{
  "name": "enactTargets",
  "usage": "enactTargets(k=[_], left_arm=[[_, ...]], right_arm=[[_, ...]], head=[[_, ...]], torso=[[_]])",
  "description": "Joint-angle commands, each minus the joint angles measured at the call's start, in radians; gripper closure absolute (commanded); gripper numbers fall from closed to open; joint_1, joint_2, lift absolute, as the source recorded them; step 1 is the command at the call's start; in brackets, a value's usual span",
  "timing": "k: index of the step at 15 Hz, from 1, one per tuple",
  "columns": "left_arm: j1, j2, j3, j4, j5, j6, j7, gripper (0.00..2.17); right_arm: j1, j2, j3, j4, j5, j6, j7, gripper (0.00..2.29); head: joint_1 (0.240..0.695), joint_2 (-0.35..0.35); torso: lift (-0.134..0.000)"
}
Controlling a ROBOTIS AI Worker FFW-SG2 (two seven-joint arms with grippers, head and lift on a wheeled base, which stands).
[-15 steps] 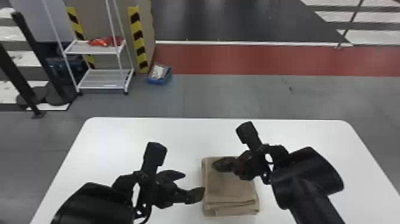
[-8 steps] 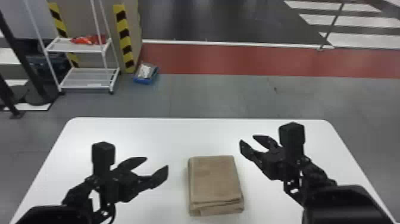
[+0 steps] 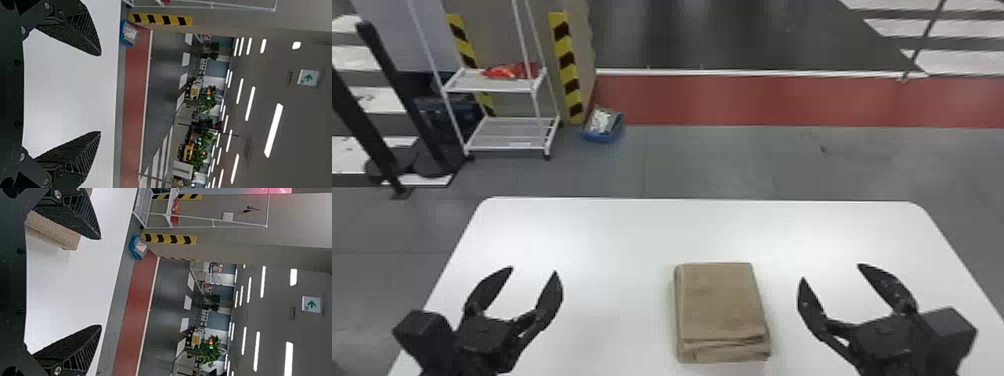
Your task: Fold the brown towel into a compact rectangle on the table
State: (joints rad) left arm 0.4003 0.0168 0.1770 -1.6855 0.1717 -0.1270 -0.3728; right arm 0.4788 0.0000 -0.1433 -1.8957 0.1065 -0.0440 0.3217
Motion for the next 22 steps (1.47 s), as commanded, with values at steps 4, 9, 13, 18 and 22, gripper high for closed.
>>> enactTargets(k=[4,9,13,18,22], left_arm=[[0.094,0.000,0.026,-0.046,-0.001,-0.067,-0.006,0.19],[0.112,0.000,0.024,-0.066,-0.009,-0.055,0.000,0.19],[0.126,0.002,0.032,-0.071,-0.006,-0.082,-0.001,0.19],[0.123,0.011,0.032,-0.052,0.002,-0.082,-0.008,0.19],[0.126,0.006,0.032,-0.062,0.003,-0.110,-0.001,0.19]], right_arm=[[0.110,0.001,-0.009,-0.020,-0.065,-0.178,-0.012,0.07],[0.118,0.001,0.010,-0.036,-0.073,-0.162,-0.019,0.07],[0.119,0.001,0.024,-0.042,-0.067,-0.147,-0.019,0.07],[0.119,0.001,0.033,-0.034,-0.051,-0.153,-0.023,0.07],[0.124,0.001,0.031,-0.031,-0.051,-0.159,-0.035,0.07]], head=[[0.695,0.052],[0.695,0.050],[0.695,0.068],[0.695,0.079],[0.695,0.086]], torso=[[0.000],[0.000],[0.000],[0.000],[0.000]])
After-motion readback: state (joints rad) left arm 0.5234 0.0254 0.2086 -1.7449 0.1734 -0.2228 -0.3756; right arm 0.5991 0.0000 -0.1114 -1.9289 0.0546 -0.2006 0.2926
